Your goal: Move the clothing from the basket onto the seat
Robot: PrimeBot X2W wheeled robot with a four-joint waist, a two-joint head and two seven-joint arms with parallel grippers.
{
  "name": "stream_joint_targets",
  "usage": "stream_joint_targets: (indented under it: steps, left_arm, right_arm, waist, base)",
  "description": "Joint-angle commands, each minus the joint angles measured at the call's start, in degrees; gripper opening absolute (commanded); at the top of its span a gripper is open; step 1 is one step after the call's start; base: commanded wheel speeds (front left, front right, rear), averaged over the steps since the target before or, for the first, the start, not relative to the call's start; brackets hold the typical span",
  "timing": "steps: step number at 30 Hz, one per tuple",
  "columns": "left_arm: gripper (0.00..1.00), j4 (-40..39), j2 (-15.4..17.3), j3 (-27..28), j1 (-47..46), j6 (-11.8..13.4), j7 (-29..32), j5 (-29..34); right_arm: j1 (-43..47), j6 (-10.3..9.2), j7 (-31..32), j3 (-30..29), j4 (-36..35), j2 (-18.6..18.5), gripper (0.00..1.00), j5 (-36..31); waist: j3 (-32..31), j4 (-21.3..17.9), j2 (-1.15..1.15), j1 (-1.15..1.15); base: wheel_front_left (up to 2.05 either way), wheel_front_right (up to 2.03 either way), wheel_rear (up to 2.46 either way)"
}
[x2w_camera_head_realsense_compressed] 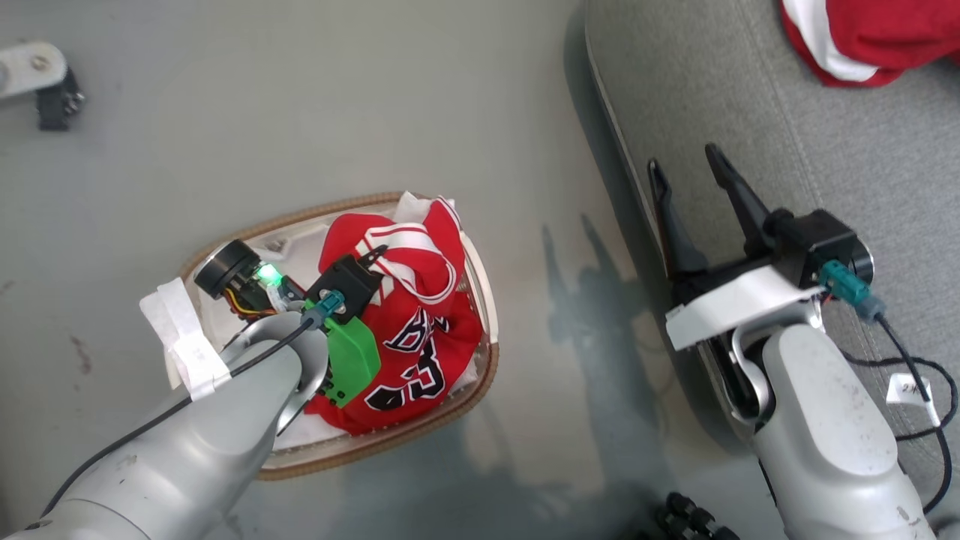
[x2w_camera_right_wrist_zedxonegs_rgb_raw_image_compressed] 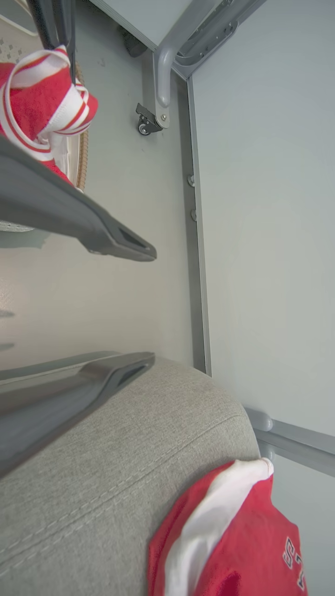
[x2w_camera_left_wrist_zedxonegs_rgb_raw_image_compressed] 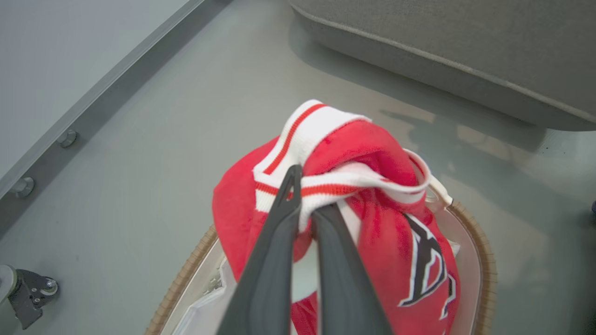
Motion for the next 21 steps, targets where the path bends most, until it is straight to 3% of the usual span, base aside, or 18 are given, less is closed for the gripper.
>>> stream_joint_targets:
  steps: [1,11,21]
  left_arm:
    - [0.0,-2.1,0.6,0.7,1.4,0.4,-0.1,0.9]
    - [0.0,-13.0,4.0,4.7,-1.0,0.0,-0.1,5.2]
    - [0.0,-16.2,7.8,5.6,-9.5,-0.9,1.2,6.1]
  right_arm:
    - [1.9,-0.08,-0.1,-0.5,0.6,-0.2,1.0,-0.9]
    - [8.9,-0.08,-0.1,-0.4,2.9,-0.2,1.0,-3.5]
    - [12.4,-0.08,-0.1,3.2,4.2,-0.2,1.0,-2.7]
  waist:
    - [-8.6,4.4,0.0,0.0]
    - [-22.6,7.0,0.0,0.0]
    - [-30.5,7.2,0.0,0.0]
  base:
    - [0.0,0.0,0.0]
    - [0.0,0.0,0.0]
    - [0.0,0.0,0.0]
